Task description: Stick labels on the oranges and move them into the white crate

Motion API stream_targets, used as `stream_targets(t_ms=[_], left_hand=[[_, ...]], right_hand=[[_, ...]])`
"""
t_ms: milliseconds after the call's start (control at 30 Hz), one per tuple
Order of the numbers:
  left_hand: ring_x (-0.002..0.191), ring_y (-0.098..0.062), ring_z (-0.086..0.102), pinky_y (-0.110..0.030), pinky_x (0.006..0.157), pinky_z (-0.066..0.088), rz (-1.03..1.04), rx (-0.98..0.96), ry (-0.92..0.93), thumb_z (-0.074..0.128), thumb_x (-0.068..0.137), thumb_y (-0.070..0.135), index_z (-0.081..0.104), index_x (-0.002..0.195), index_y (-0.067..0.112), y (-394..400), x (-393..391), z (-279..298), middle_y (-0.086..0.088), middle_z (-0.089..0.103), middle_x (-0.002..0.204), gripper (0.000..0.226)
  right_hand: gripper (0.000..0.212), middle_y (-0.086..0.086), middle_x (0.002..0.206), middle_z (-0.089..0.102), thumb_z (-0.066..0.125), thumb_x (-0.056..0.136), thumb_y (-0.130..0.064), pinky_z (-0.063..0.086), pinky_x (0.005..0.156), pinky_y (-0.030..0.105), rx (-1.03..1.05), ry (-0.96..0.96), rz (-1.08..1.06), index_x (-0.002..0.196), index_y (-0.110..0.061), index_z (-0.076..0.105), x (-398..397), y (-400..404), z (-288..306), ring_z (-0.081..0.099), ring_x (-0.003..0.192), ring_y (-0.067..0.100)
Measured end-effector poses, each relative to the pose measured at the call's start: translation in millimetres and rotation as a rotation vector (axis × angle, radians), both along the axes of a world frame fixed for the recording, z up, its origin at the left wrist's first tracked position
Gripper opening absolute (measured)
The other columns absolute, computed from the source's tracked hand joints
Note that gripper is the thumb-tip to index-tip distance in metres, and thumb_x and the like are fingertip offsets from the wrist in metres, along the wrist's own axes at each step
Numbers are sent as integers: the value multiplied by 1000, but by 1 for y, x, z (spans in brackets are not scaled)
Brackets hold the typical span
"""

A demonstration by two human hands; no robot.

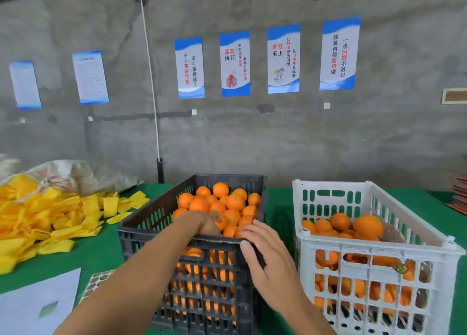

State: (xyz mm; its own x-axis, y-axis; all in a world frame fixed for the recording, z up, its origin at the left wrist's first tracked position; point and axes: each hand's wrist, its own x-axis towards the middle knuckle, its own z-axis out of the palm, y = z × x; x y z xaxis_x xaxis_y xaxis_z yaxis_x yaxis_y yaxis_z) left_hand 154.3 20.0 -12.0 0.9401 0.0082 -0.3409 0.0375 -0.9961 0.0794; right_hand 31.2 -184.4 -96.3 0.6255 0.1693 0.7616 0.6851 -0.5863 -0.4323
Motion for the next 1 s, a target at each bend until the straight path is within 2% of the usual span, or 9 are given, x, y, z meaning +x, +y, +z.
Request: stream_targets(t_ms=[67, 133, 267, 367, 500, 600, 700, 867, 1000], left_hand=[[110, -24, 51, -44, 107, 42, -30, 199, -97, 62, 96, 55, 48, 144, 19, -12, 1, -1, -6, 49, 147, 61], [86, -21, 52, -43, 93, 46, -38, 291, -90, 60, 96, 55, 60, 107, 13, -14, 3, -3, -3, 59, 115, 44], [129, -31, 56, -46, 111, 45, -16, 97, 236, 56, 97, 61, 54, 146, 10, -1, 12, -12, -8, 54, 148, 70], [133, -27, 56, -44, 112, 46, -44, 44, 253, 60, 83, 65, 54, 149, 16, 5, 9, -10, -3, 54, 151, 81], [131, -32, 54, -45, 103, 46, -4, 54, 124, 64, 92, 53, 51, 149, 14, 4, 14, -13, -8, 49, 154, 71], [124, -30, 57, -44, 103, 48, -138, 104, -120, 64, 91, 56, 60, 131, 16, -7, 1, -2, -8, 58, 141, 56], [101, -27, 64, -42, 86, 54, -165, 2, -638, 66, 75, 71, 54, 109, 23, -16, -30, 18, -1, 68, 108, 60], [92, -15, 64, -39, 74, 54, -394, -315, -1208, 68, 71, 68, 49, 111, 32, -42, -96, 26, 13, 64, 102, 57], [87, -20, 63, -36, 70, 51, -662, -289, -1477, 73, 76, 54, 65, 114, 14, -72, -133, -5, 2, 66, 99, 56]], right_hand=[[37, -28, 140, 52, 39, 108, -50, 33, 119, 31, 57, -43, 2, 130, -35, 64, 3, 6, -7, 36, 145, 3], [35, -25, 140, 51, 41, 109, -45, 33, 119, 33, 83, -66, 16, 130, -31, 64, 5, 8, -13, 37, 146, 8], [29, -19, 139, 53, 45, 108, -36, 31, 119, 30, 124, -117, 23, 129, -26, 63, 10, 14, -19, 39, 145, 12], [28, -15, 136, 55, 46, 108, -33, 29, 119, 27, 157, -132, 19, 127, -23, 63, 11, 19, -22, 41, 144, 14], [27, -17, 137, 53, 45, 109, -33, 29, 119, 26, 137, -112, 17, 128, -24, 62, 9, 17, -20, 39, 145, 13], [28, -17, 138, 53, 45, 109, -34, 31, 119, 28, 89, -69, 25, 129, -24, 63, 5, 12, -16, 38, 145, 9], [31, -22, 140, 53, 46, 108, -39, 31, 120, 27, 94, 40, 64, 131, -27, 63, -4, 7, -5, 35, 145, 2], [57, -26, 139, 57, 39, 100, -69, 44, 103, 13, 456, 250, 150, 150, -42, 41, -24, -6, 26, 51, 126, -12], [56, -16, 119, 70, 55, 94, -58, 56, 91, 19, 688, 274, 195, 141, -27, 58, -41, -25, 32, 67, 110, 0]])
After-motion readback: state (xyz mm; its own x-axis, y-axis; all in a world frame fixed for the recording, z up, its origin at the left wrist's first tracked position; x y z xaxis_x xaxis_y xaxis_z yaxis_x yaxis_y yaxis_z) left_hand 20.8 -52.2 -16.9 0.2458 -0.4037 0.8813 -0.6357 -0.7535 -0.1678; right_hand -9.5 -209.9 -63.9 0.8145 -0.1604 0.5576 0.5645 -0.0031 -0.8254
